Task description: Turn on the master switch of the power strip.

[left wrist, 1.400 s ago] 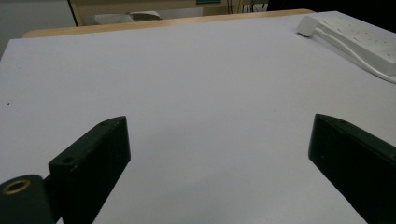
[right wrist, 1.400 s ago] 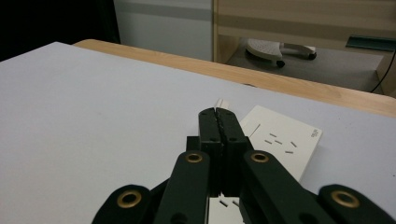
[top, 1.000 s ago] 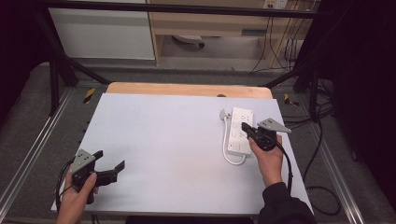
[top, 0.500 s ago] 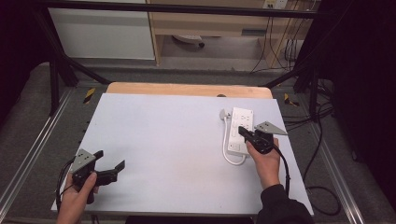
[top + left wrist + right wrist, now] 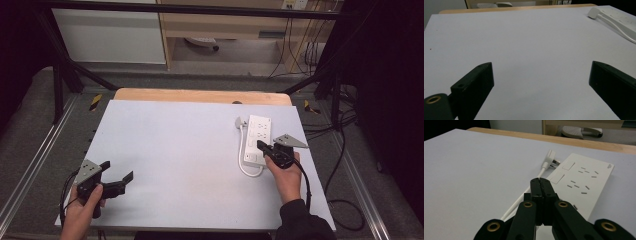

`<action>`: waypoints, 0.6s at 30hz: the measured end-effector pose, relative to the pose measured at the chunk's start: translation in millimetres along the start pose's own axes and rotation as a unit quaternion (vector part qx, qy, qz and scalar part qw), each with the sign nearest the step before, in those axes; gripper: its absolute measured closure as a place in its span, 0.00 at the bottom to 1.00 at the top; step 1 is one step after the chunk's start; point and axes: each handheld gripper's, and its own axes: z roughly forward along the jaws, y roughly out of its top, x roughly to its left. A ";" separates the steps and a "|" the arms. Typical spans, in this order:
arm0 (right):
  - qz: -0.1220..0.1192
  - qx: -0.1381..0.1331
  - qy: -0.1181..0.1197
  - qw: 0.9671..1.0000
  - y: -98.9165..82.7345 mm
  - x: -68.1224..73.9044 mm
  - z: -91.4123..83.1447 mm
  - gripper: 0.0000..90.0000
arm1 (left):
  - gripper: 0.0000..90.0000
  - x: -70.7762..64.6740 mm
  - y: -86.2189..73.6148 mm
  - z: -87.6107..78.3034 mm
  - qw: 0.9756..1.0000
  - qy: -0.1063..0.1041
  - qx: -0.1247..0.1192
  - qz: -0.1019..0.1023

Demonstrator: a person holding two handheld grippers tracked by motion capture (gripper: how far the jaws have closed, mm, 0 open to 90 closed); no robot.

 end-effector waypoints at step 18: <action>-0.025 0.054 0.012 0.998 -11.8 13.1 7.3 1.00 | 0.07 -1.1 0.4 -0.6 1.000 -0.004 -0.002 0.000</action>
